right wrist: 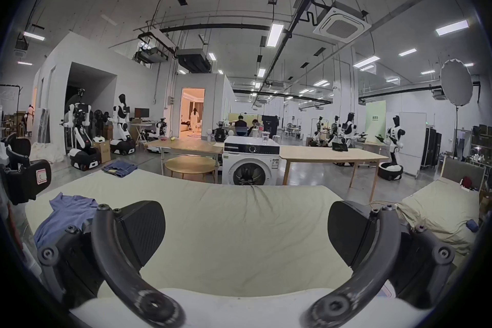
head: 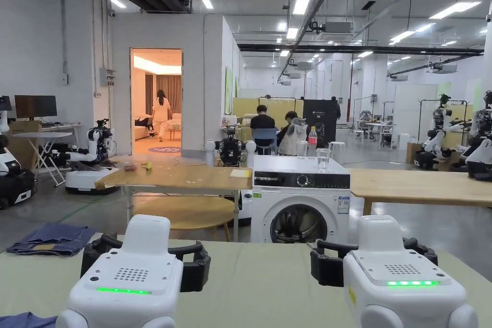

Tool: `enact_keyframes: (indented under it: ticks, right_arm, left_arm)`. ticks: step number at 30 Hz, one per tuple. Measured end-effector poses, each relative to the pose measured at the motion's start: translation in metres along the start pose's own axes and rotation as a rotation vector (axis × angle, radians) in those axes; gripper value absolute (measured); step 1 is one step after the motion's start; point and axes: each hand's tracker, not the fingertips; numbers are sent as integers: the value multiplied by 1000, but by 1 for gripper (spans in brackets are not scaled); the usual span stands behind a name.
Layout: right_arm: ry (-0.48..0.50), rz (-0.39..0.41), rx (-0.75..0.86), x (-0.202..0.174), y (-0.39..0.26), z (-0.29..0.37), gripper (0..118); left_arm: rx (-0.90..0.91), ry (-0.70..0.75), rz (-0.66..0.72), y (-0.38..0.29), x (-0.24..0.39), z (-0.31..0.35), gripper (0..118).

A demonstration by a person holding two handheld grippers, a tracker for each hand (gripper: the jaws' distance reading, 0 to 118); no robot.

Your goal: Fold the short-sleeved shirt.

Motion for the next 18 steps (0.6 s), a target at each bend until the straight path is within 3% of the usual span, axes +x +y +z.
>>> enact_keyframes:
  ticks: [18]
  right_arm:
    - [22, -42, -9, 3, 1, 1, 118]
  left_arm:
    - [-10, -11, -6, -4, 1, 1, 118]
